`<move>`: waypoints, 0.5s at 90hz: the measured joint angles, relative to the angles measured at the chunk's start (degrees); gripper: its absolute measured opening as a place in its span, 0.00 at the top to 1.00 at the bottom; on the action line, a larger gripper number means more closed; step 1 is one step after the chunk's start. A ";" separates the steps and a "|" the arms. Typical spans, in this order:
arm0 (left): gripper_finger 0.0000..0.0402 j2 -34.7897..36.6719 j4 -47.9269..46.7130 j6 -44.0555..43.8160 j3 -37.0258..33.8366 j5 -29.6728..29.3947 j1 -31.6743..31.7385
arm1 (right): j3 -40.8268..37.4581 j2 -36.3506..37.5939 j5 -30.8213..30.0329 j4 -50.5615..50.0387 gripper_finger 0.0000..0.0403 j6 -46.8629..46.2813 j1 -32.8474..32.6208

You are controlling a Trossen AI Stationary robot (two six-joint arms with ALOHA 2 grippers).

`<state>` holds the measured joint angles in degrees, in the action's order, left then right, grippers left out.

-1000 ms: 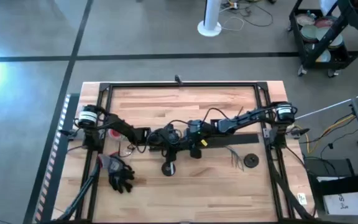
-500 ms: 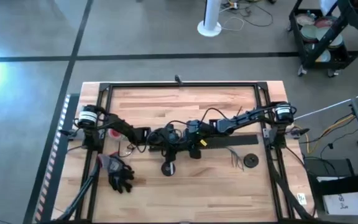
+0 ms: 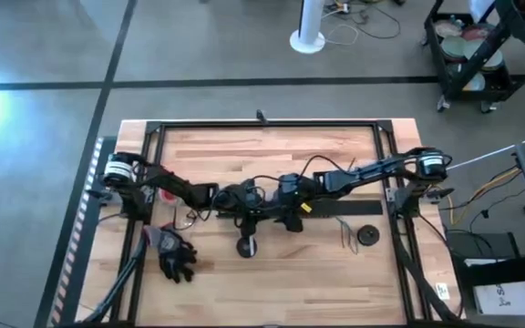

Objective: Ziptie cables
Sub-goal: Close the black cable duct

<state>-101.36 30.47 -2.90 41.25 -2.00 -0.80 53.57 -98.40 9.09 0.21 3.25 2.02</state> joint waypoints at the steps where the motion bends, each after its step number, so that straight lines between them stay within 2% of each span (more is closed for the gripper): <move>1: 0.36 0.09 0.12 -0.03 0.00 0.00 -0.01 | -0.07 0.08 -0.12 0.00 0.16 0.00 0.00; 26: 0.25 0.70 -1.00 -1.92 0.08 0.02 0.07 | -0.40 -0.19 -0.54 0.05 0.17 -0.17 0.09; 45: 0.26 4.45 -4.49 -1.70 0.02 0.04 0.07 | -0.40 -0.29 -2.65 0.50 0.17 -0.20 0.09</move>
<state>-96.92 25.98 -4.60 41.28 -1.96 -0.73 53.17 -98.69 6.44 0.71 3.05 2.11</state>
